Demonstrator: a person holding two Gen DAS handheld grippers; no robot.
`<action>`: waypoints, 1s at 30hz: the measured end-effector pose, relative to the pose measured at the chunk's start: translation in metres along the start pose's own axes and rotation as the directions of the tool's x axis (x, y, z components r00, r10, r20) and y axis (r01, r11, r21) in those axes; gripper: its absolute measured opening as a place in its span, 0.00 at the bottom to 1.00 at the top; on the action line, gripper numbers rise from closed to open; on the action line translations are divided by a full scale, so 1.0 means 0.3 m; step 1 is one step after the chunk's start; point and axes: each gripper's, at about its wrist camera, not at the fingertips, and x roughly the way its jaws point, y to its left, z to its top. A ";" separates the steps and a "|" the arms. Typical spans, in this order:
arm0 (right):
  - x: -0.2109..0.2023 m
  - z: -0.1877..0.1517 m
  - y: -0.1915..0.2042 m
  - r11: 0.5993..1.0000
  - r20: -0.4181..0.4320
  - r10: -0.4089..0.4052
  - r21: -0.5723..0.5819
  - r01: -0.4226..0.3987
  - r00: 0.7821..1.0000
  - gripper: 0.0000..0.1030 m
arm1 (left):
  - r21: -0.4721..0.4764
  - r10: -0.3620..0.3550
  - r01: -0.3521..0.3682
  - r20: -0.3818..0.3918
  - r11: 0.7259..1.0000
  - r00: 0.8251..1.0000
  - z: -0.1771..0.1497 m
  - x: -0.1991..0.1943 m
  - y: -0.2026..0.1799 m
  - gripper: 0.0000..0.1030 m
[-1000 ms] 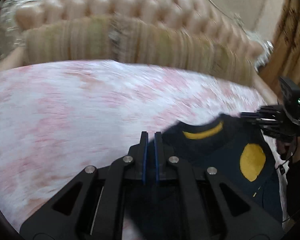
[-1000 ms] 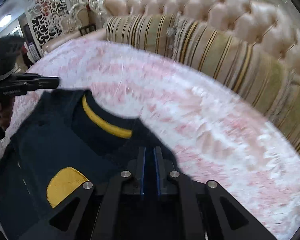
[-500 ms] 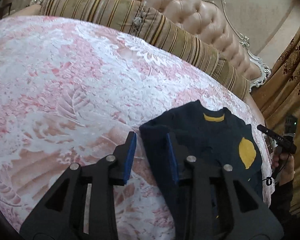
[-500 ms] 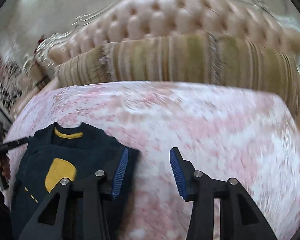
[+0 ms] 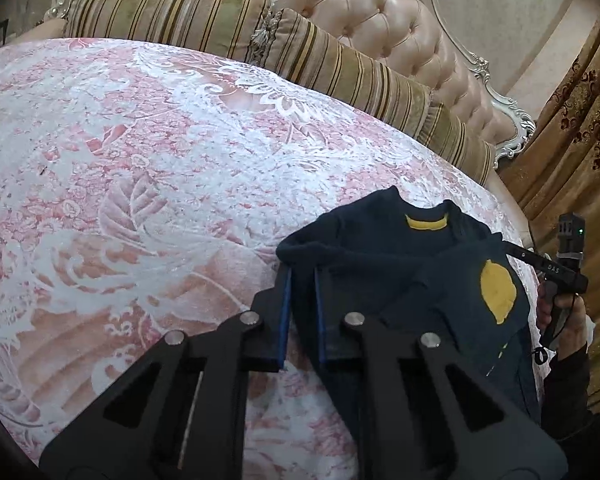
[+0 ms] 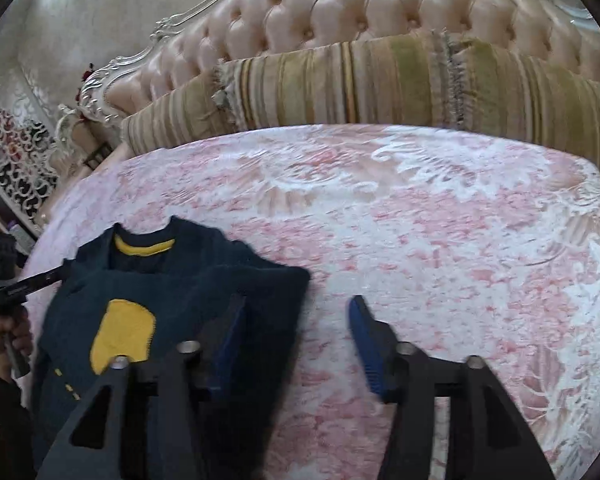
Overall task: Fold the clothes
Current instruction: 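Release the sweatshirt and withdraw both grippers from the folded bundle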
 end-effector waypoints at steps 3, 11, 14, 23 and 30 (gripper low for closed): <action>0.014 -0.008 0.003 1.000 -0.010 0.011 -0.011 -0.011 1.000 0.58 | 0.001 0.006 -0.006 -0.001 1.000 1.000 -0.001 0.001 0.000 0.12; 0.038 -0.015 0.048 0.995 -0.025 -0.025 -0.095 0.023 0.999 0.11 | -0.001 0.008 -0.008 -0.004 1.000 1.000 -0.004 0.002 0.006 0.12; 0.043 -0.017 0.047 0.995 -0.026 -0.033 -0.099 0.030 0.999 0.11 | -0.002 0.011 -0.011 -0.005 1.000 1.000 -0.005 0.003 0.006 0.13; -0.033 0.015 0.045 0.993 0.008 -0.090 -0.076 0.091 0.996 0.21 | -0.003 0.074 -0.074 0.091 0.997 0.993 0.034 -0.139 -0.052 0.46; -0.381 -0.177 0.118 0.974 0.197 -0.201 -0.067 0.218 0.960 0.57 | 0.052 0.220 -0.229 0.142 0.972 0.965 -0.246 -0.340 -0.186 0.55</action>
